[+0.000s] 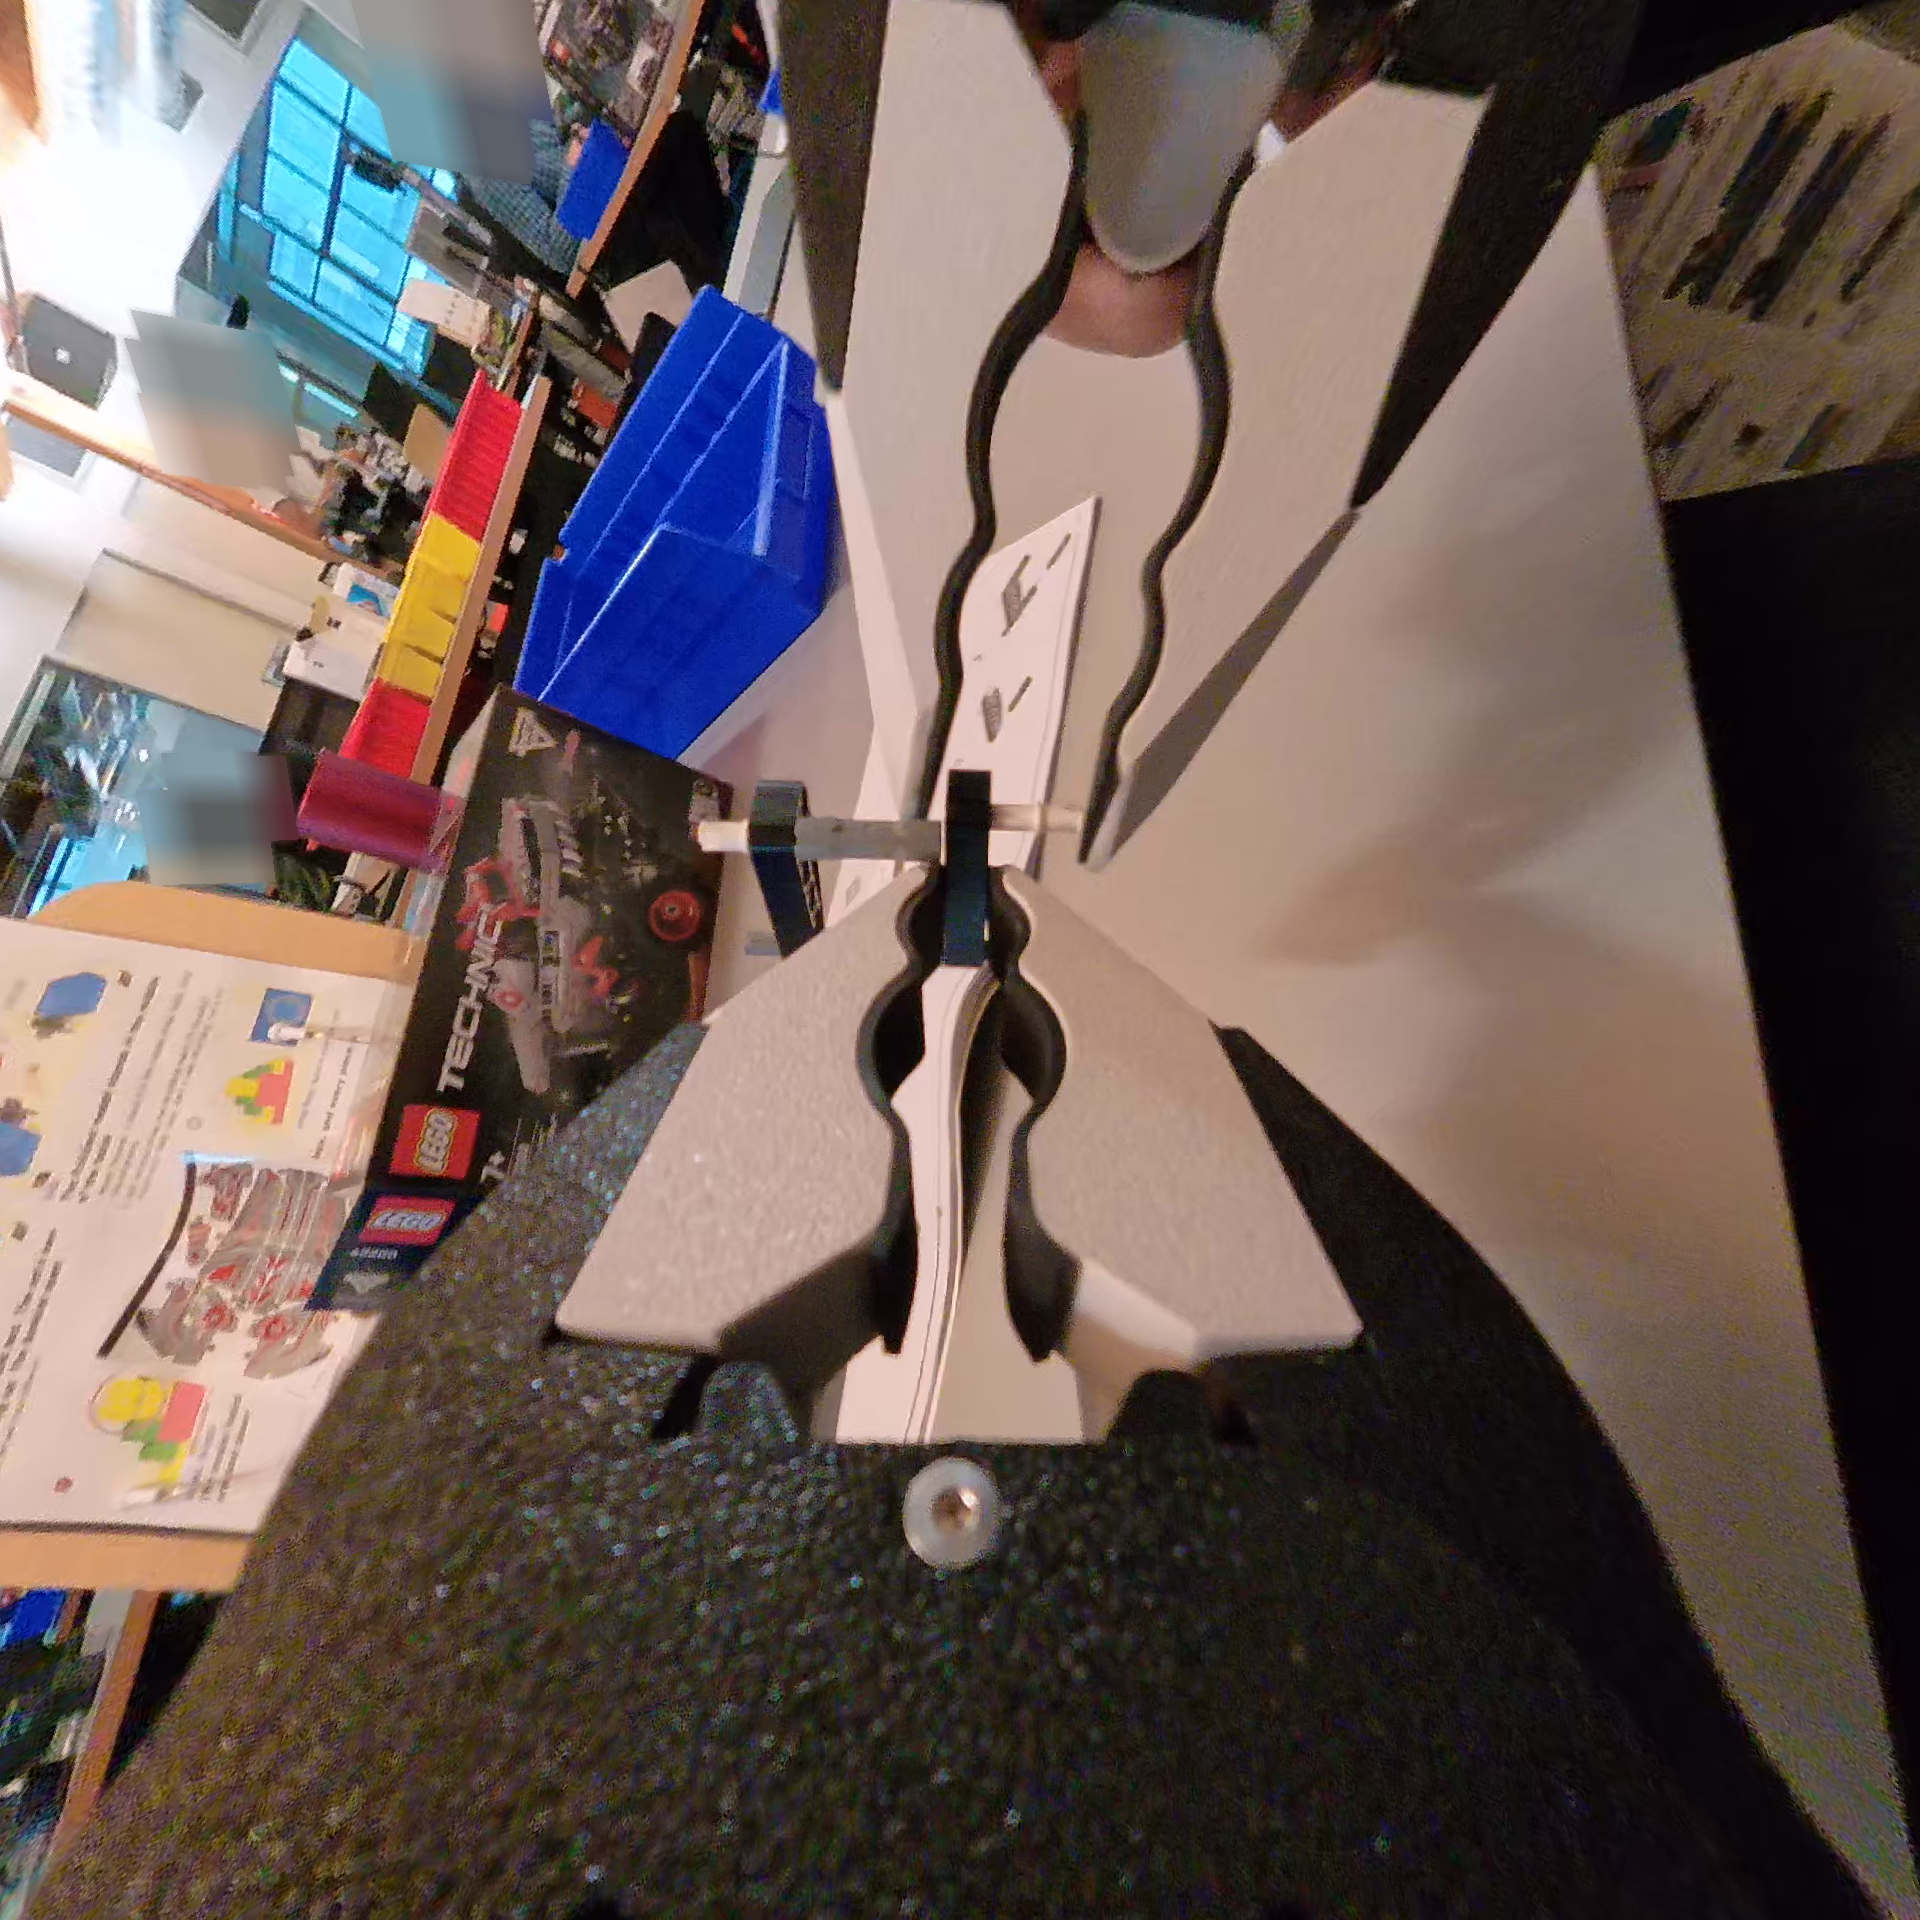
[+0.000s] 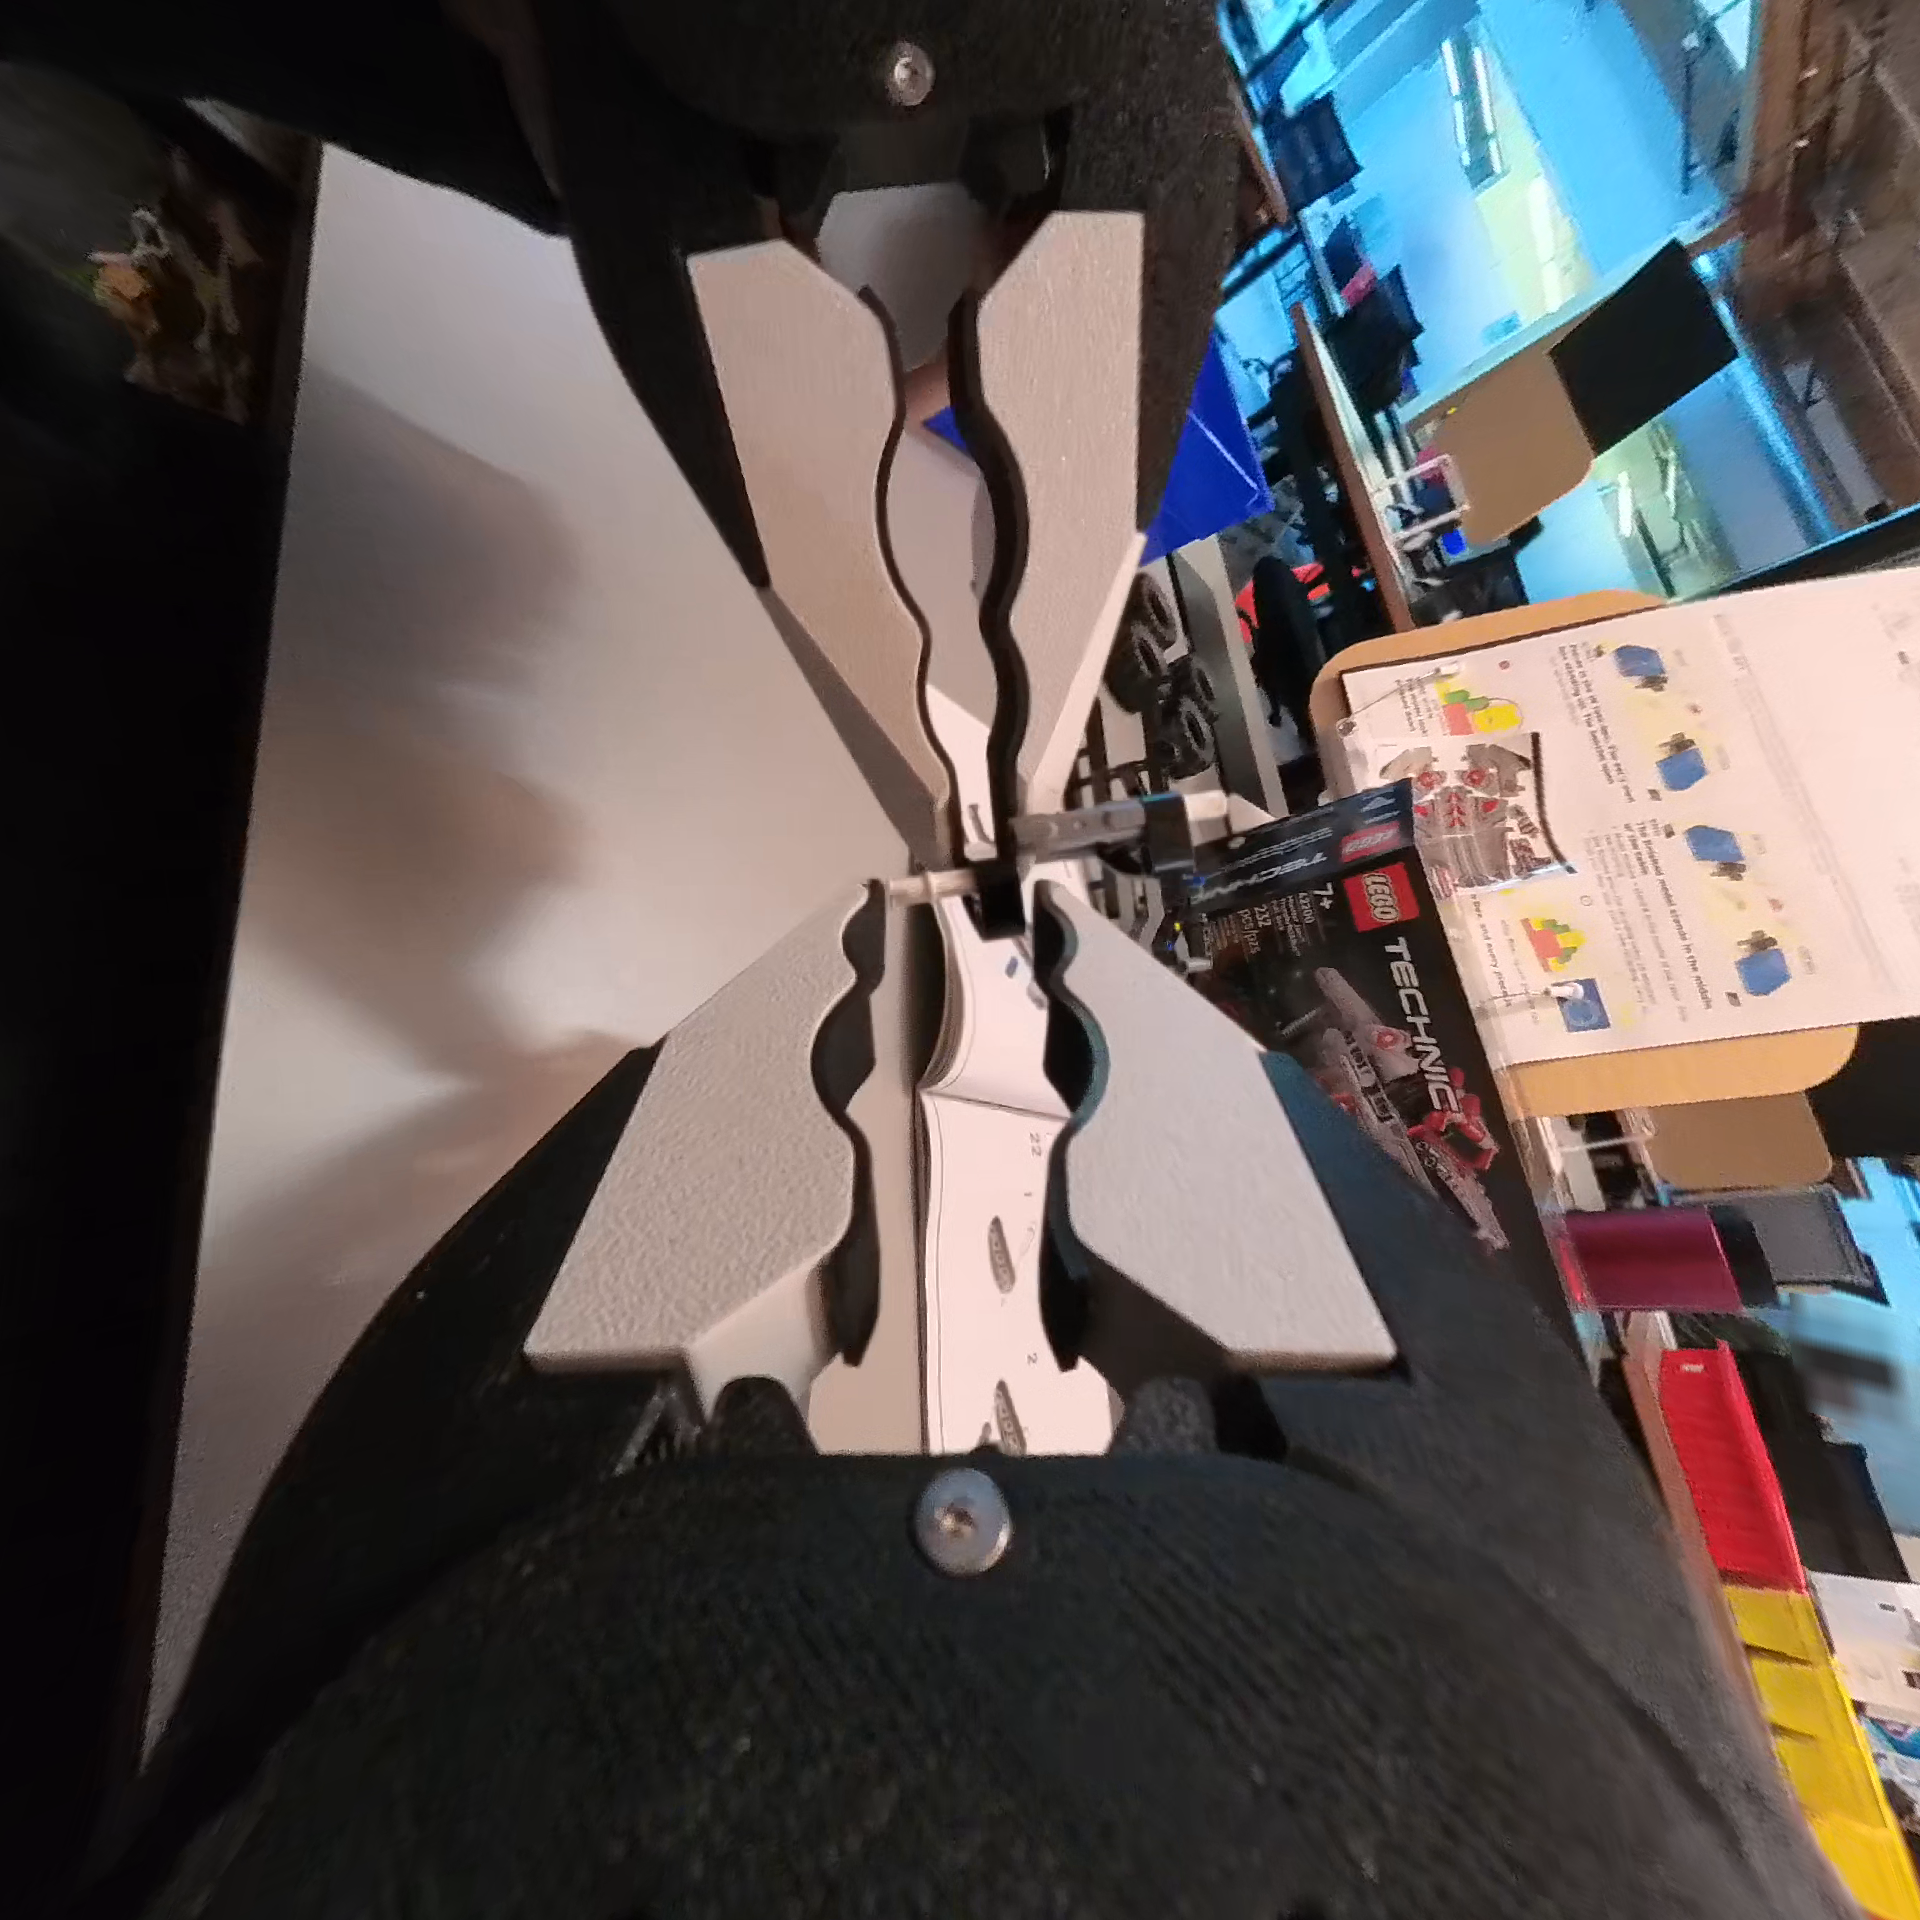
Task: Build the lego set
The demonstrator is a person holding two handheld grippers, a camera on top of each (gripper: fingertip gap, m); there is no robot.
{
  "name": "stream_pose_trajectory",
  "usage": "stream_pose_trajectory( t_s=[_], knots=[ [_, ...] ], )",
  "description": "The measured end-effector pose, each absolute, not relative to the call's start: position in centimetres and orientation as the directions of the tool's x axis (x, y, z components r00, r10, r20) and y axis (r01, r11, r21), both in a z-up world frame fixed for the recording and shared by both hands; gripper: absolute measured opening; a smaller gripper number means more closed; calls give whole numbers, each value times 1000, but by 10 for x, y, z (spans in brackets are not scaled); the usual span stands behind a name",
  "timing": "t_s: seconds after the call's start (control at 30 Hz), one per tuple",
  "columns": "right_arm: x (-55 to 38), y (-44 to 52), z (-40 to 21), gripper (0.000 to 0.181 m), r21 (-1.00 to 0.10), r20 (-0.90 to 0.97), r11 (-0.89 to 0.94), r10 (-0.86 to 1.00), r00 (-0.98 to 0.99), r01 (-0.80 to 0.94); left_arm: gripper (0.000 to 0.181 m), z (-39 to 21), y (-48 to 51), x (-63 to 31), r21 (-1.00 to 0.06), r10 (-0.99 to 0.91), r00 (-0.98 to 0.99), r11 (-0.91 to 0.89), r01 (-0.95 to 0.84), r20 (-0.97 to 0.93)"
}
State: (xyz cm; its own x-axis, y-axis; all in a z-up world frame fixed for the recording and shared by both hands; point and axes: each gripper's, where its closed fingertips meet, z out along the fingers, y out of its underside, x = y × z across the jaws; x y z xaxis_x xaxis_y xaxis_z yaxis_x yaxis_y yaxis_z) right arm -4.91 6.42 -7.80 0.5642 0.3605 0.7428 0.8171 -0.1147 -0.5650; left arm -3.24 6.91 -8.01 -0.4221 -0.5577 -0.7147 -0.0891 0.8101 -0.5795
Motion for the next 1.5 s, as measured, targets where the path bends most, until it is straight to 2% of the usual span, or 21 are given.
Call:
stream_pose_trajectory(
  t_s=[0.1,0.17,0.23,0.33,0.5,0.57,0.73,0.93,1.03,1.1,1.2,1.33,1.4,1.5],
  knots=[
    [-41,64,-70,32,-610,726,-122,310,613,783,6,-78,79,-29,-620,-615,-380,774,-128,-691],
    [-35,65,-67,33,-682,663,-147,289,690,717,6,-74,82,-27,-668,-666,-341,733,-132,-663],
    [-32,68,-67,31,-786,536,-178,280,796,592,6,-69,87,-24,-701,-703,-291,701,-130,-649],
    [-37,74,-58,28,-926,294,-149,291,911,347,6,-61,93,-22,-698,-703,-210,707,-111,-679],
    [-40,77,-46,6,-988,95,-85,314,945,128,5,-48,94,-23,-700,-701,-133,711,-64,-701],
    [-40,79,-44,5,-993,61,-77,313,948,89,5,-47,96,-22,-700,-701,-123,711,-60,-702],
    [-43,82,-43,4,-996,48,-57,313,948,69,5,-44,96,-22,-689,-690,-103,723,-46,-717],
    [-33,85,-48,2,-987,135,-52,258,957,153,8,-46,98,-22,-684,-684,-126,727,-52,-718],
    [-26,81,-46,1,-981,183,-25,234,955,194,17,-45,101,-26,-751,-745,-181,659,-51,-642],
    [-23,78,-50,1,-978,185,-50,249,951,203,21,-44,106,-32,-759,-751,-191,650,-45,-632],
    [-29,70,-57,2,-968,205,-69,330,922,240,25,-40,113,-41,-671,-665,-165,741,-26,-728],
    [-45,57,-72,2,-961,174,-107,480,860,254,51,-52,85,-51,-630,-576,-343,774,63,-742],
    [-52,52,-74,2,-969,134,-106,532,836,223,50,-64,74,-56,-630,-539,-451,774,68,-712],
    [-64,45,-69,2,-981,106,-64,605,789,181,32,-71,63,-60,-654,-523,-527,752,85,-670]
  ],
)
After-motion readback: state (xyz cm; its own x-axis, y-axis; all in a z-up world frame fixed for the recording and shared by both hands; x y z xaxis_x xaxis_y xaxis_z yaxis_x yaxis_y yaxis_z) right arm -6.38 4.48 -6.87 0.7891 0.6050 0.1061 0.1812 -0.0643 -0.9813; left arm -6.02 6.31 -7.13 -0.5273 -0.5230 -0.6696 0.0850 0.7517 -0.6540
